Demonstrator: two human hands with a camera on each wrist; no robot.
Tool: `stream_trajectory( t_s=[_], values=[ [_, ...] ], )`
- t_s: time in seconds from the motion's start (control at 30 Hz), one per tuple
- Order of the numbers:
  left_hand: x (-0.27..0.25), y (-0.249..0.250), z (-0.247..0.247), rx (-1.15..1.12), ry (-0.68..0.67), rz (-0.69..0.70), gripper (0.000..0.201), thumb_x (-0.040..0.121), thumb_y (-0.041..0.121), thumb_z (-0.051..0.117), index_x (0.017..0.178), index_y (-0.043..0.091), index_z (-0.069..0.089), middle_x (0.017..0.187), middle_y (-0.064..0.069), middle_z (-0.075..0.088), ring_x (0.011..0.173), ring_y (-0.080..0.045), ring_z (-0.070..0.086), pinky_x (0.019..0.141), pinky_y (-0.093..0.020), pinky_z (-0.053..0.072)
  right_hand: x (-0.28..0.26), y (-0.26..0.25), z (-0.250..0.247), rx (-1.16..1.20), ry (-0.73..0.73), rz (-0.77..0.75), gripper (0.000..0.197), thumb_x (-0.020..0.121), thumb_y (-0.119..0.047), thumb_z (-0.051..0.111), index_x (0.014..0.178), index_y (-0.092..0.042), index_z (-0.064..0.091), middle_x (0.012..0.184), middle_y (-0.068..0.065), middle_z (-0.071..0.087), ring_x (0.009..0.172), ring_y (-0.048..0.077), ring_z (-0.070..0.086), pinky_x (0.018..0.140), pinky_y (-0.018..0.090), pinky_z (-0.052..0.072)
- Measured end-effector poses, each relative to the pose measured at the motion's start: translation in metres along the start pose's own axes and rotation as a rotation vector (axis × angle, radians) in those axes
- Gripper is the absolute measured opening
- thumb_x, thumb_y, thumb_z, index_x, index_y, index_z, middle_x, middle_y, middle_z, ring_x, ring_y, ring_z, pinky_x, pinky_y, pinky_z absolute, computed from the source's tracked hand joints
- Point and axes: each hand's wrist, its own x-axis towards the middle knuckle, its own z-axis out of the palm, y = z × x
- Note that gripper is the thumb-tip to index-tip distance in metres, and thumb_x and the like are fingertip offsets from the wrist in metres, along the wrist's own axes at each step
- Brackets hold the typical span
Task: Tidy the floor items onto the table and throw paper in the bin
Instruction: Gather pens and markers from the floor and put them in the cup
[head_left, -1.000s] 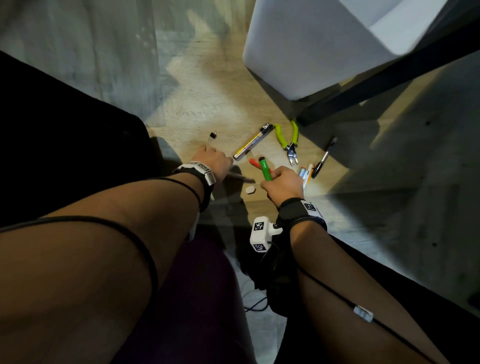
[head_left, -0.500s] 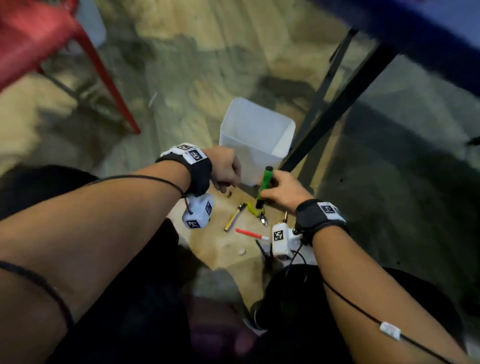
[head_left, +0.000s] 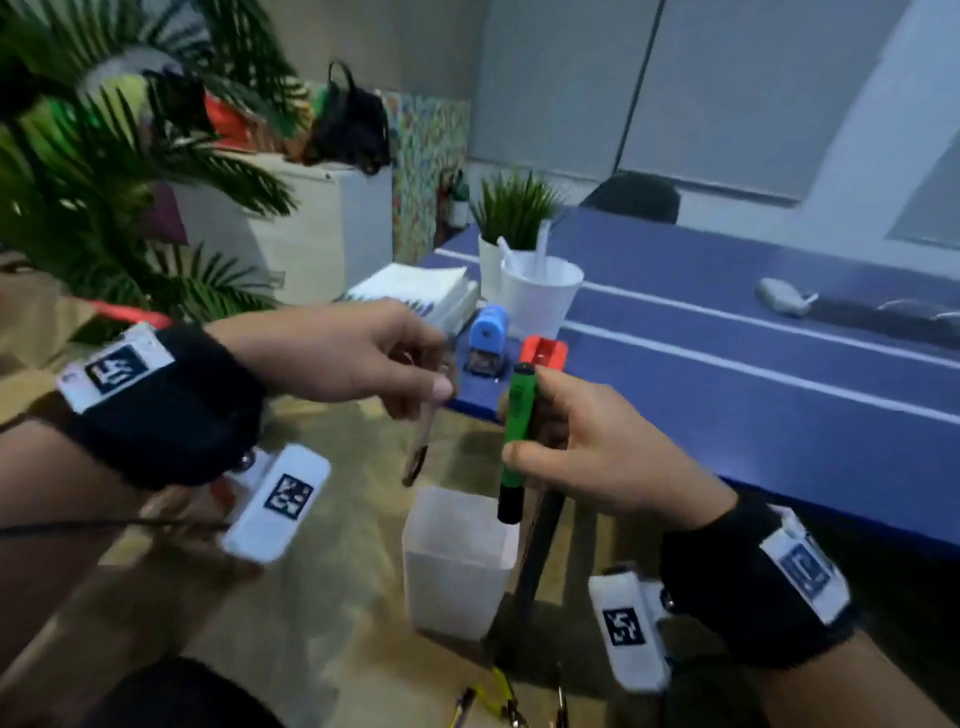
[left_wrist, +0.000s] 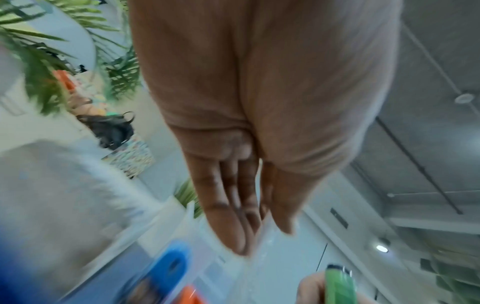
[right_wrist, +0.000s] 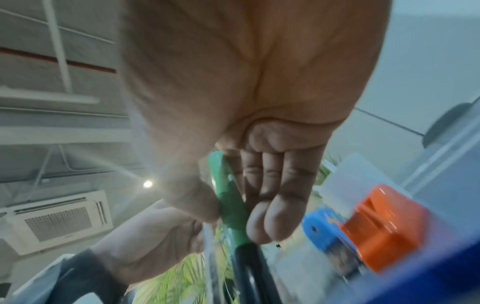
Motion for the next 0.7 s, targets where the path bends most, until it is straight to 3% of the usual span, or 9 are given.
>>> stream_trajectory(
  t_s=[0.13, 0.2, 0.3, 0.4, 0.5, 0.7],
  values=[
    [0.046, 0.039, -0.055, -0.021, 0.454, 0.103, 0.014, 0.098, 0.008, 0.066, 0.107, -0.001, 0.063, 0.085, -0.018, 0.072, 0.075, -0.028, 0.074, 0.077, -0.046, 0.064, 0.017, -0.015, -0.045, -0.012, 0.189, -0.006, 0.046, 0.082, -0.029, 0.07, 0.12, -0.034, 0.046, 0.087, 0.01, 0.076, 0.076, 0.029, 0.073, 0.075, 0.056, 0.061],
    [0.085, 0.046, -0.078, 0.038, 0.633, 0.113, 0.016, 0.096, 0.01, 0.068, 0.11, 0.005, 0.061, 0.078, -0.013, 0.072, 0.07, -0.03, 0.076, 0.071, -0.051, 0.064, 0.024, -0.016, -0.057, -0.006, 0.238, 0.015, 0.054, 0.081, -0.028, 0.069, 0.125, -0.037, 0.039, 0.079, 0.01, 0.075, 0.069, 0.029, 0.073, 0.072, 0.056, 0.061],
    [0.147, 0.049, -0.098, 0.196, 0.77, 0.071, 0.019, 0.092, 0.017, 0.069, 0.109, 0.015, 0.06, 0.081, -0.007, 0.075, 0.069, -0.025, 0.076, 0.073, -0.045, 0.064, 0.031, -0.012, -0.067, -0.034, 0.302, 0.027, 0.056, 0.079, -0.031, 0.066, 0.126, -0.036, 0.037, 0.077, 0.012, 0.074, 0.07, 0.032, 0.071, 0.073, 0.056, 0.06],
    [0.199, 0.046, -0.098, 0.393, 0.8, -0.003, 0.027, 0.087, 0.018, 0.065, 0.113, 0.017, 0.062, 0.097, -0.007, 0.075, 0.091, -0.027, 0.072, 0.086, -0.035, 0.058, 0.034, -0.006, -0.074, -0.073, 0.313, 0.047, 0.055, 0.082, -0.028, 0.066, 0.128, -0.035, 0.036, 0.078, 0.011, 0.074, 0.071, 0.029, 0.072, 0.074, 0.054, 0.061],
    [0.236, 0.026, -0.086, 0.5, 0.758, -0.11, 0.031, 0.085, 0.018, 0.066, 0.117, 0.018, 0.064, 0.113, -0.01, 0.071, 0.108, -0.033, 0.065, 0.083, -0.032, 0.049, 0.045, -0.004, -0.085, -0.142, 0.333, 0.033, 0.053, 0.085, -0.024, 0.065, 0.13, -0.032, 0.037, 0.077, 0.007, 0.073, 0.07, 0.027, 0.072, 0.073, 0.05, 0.061],
    [0.263, -0.017, -0.062, 0.568, 0.667, -0.252, 0.026, 0.092, 0.023, 0.062, 0.116, 0.014, 0.07, 0.112, -0.012, 0.072, 0.1, -0.035, 0.067, 0.081, -0.038, 0.057, 0.077, -0.007, -0.112, -0.227, 0.346, 0.023, 0.051, 0.088, -0.021, 0.064, 0.132, -0.026, 0.038, 0.081, 0.01, 0.071, 0.069, 0.028, 0.072, 0.067, 0.048, 0.062]
  ],
)
